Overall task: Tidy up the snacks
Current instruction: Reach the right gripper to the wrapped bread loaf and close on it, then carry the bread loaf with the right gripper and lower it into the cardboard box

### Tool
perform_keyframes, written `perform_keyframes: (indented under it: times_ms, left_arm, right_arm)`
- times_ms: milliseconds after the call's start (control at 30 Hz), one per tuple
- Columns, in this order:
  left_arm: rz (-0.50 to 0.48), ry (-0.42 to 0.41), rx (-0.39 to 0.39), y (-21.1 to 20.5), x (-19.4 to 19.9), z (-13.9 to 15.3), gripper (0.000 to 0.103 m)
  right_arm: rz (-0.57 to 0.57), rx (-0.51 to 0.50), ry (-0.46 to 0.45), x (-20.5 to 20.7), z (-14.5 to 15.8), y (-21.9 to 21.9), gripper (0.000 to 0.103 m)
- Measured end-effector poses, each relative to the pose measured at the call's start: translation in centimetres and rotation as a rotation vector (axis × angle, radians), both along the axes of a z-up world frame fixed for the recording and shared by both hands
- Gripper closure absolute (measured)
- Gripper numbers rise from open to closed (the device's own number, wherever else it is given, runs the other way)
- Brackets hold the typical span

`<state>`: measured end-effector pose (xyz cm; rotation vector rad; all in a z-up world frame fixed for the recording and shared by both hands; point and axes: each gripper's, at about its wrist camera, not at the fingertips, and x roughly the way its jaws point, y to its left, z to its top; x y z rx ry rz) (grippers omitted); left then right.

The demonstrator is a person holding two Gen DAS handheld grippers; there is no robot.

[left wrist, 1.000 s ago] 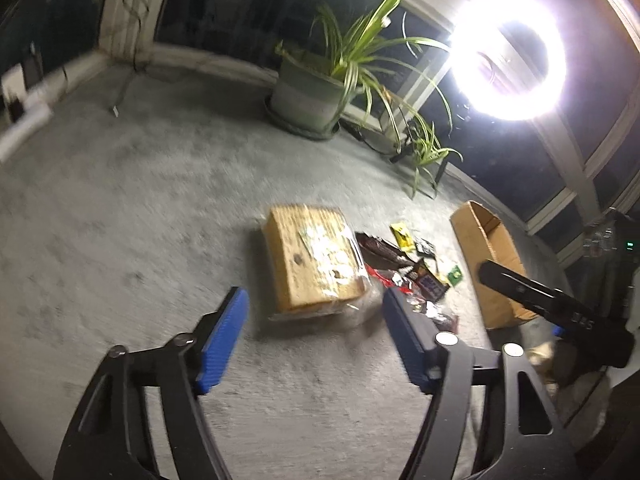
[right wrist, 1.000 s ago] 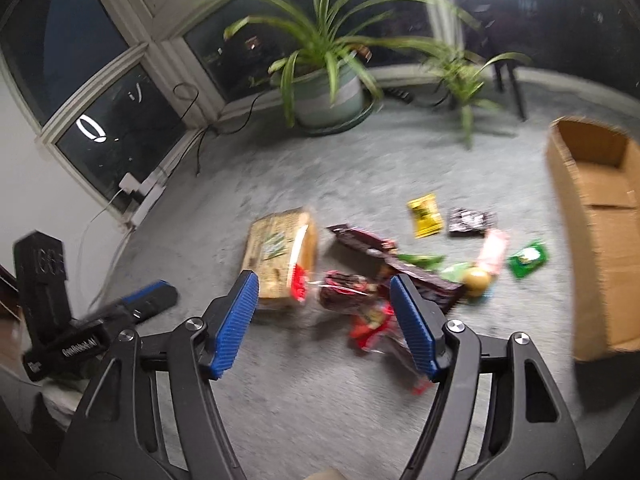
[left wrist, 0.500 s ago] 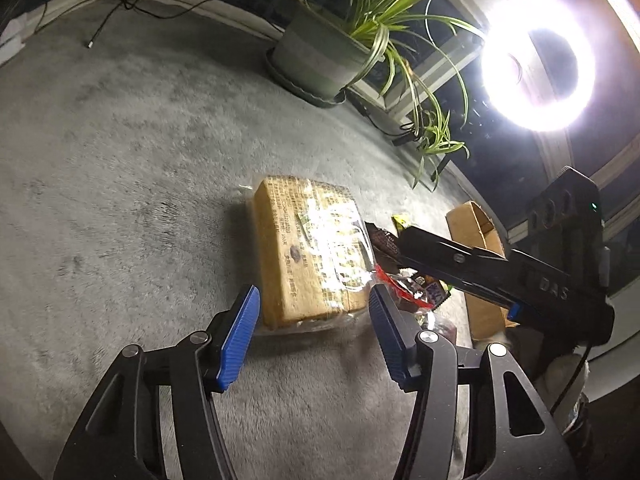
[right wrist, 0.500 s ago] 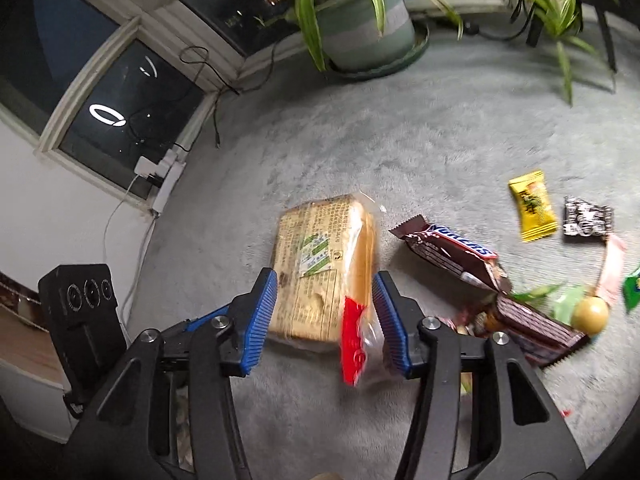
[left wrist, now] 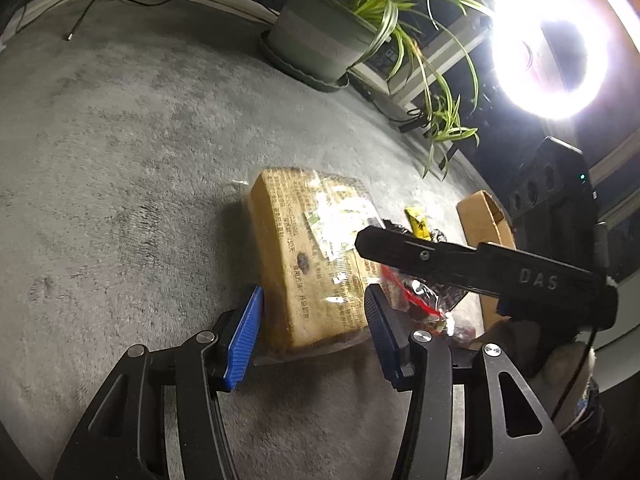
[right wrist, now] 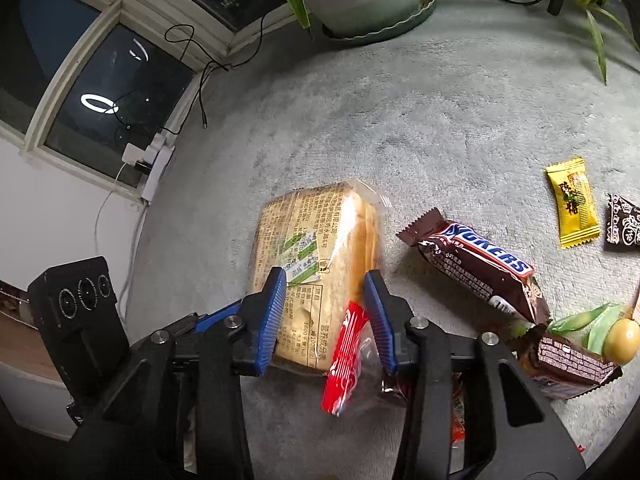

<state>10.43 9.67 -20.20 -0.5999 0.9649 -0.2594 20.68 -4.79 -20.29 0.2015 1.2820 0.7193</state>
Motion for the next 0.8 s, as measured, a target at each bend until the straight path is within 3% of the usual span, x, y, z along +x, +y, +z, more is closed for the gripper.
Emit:
perform_keyframes:
  times_ms: [400,800]
  left_arm:
    - [-0.018,-0.035,0.055,-0.8,-0.4,0.9,0.053]
    - [0.004,-0.135,0.093,0.0,-2.9,5.2,0.053]
  right_arm:
    - [0.045,0.013,-0.038,-0.9,1.4,0.3,0.064]
    - [0.081,0.050,-0.117,-3.2,5.5,-0.1,0.064]
